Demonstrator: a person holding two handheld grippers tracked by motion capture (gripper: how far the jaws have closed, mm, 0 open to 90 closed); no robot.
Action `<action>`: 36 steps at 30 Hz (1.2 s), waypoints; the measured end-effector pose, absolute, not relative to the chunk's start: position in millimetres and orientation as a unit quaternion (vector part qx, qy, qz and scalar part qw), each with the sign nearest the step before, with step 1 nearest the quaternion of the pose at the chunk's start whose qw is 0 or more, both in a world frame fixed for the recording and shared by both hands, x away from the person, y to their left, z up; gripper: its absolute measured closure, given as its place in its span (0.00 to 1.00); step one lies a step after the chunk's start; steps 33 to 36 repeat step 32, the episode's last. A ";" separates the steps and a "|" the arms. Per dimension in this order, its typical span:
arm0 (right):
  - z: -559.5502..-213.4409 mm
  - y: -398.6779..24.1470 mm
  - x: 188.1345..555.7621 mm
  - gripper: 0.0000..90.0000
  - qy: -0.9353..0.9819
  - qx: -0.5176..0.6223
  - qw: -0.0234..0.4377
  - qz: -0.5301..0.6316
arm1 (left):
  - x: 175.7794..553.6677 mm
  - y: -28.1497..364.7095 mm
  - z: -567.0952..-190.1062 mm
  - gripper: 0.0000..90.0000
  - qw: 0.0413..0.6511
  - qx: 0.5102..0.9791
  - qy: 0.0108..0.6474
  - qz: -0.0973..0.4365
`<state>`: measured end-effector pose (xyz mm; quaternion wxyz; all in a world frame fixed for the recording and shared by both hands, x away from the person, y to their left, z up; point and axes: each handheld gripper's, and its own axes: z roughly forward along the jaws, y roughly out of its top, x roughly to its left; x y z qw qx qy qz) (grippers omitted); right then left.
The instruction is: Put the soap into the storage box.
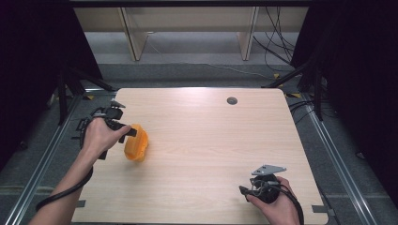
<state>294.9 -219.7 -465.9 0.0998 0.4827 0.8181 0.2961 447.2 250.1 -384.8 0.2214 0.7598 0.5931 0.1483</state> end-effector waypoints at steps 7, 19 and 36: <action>-465.5 -220.3 294.7 0.53 0.820 0.480 0.104 0.295 | 398.7 267.9 -392.8 0.36 0.281 0.748 0.568 0.198; -467.4 -222.0 297.9 0.53 0.827 0.456 0.121 0.306 | 328.7 296.8 -445.2 0.44 0.369 0.698 0.548 0.275; -465.3 -221.0 297.6 0.53 0.831 0.448 0.122 0.307 | 289.2 287.9 -477.6 0.52 0.458 0.664 0.519 0.283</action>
